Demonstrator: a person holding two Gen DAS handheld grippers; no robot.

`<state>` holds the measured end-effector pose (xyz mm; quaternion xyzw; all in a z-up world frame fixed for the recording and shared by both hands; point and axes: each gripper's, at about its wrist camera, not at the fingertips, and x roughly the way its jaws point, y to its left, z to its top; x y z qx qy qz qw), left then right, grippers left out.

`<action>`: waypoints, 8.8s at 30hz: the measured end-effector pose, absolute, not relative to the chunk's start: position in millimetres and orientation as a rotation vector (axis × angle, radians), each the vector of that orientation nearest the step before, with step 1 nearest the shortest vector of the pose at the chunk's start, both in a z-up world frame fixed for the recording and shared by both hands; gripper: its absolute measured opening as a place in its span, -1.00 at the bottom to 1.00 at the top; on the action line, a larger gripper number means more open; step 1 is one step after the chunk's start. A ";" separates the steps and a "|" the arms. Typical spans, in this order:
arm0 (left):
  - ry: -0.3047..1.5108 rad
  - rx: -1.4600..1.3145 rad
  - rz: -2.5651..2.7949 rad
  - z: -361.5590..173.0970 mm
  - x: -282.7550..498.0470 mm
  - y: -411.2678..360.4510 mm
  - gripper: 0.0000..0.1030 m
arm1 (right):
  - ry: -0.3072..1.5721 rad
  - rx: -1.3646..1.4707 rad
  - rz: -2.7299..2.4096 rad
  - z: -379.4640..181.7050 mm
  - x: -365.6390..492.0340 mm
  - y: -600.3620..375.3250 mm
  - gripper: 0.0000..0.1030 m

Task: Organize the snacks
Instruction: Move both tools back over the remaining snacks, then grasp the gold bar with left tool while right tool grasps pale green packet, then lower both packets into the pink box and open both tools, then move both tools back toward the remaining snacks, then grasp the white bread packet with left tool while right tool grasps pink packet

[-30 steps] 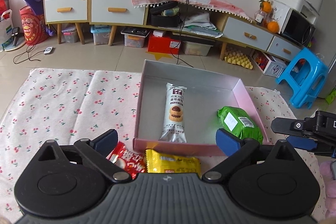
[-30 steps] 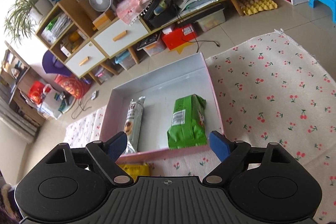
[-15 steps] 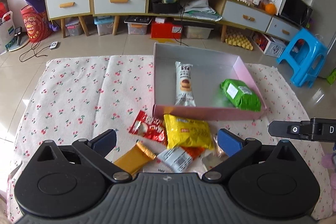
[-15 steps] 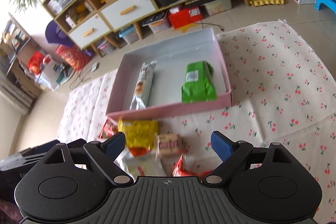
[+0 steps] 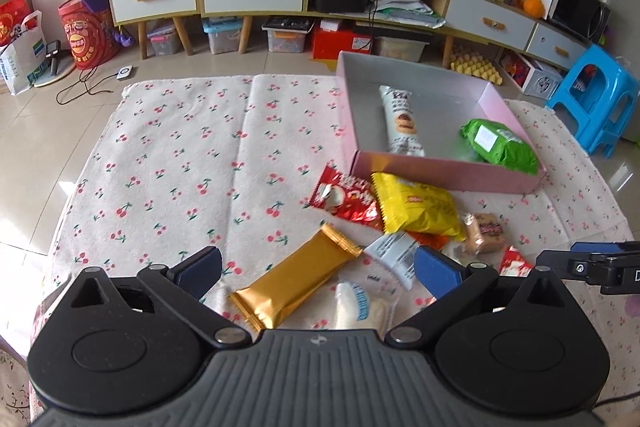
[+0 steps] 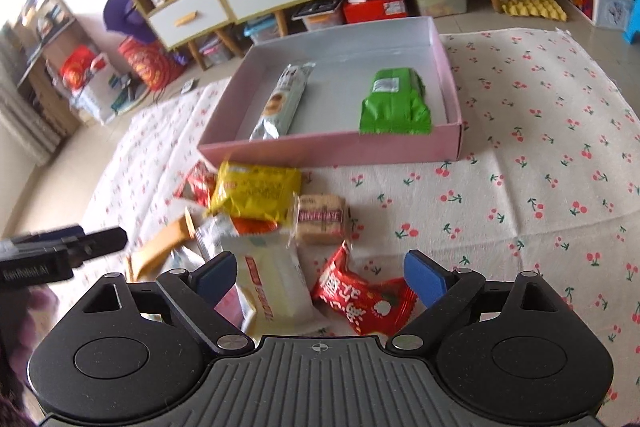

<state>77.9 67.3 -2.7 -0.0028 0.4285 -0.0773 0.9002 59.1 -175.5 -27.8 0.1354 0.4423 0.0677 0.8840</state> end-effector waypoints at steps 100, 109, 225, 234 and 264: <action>0.851 -0.222 -0.243 10.6 121.2 74.5 -0.51 | 0.791 0.593 0.298 0.3 93.5 -190.0 -0.10; 0.832 -0.288 -0.268 8.5 142.3 43.2 -0.51 | 0.756 0.681 0.239 1.3 115.2 -209.1 -0.10; 0.837 0.163 -0.339 -26.3 38.4 58.9 0.98 | 0.738 -0.002 0.375 -25.9 18.4 -141.9 0.85; 0.891 0.138 -0.329 -36.9 41.1 63.0 0.76 | 0.796 -0.052 0.355 -43.6 16.5 -139.6 0.85; 0.950 0.062 -0.141 -48.2 59.7 85.6 -0.41 | 1.011 0.186 0.408 -64.0 52.5 -67.3 0.62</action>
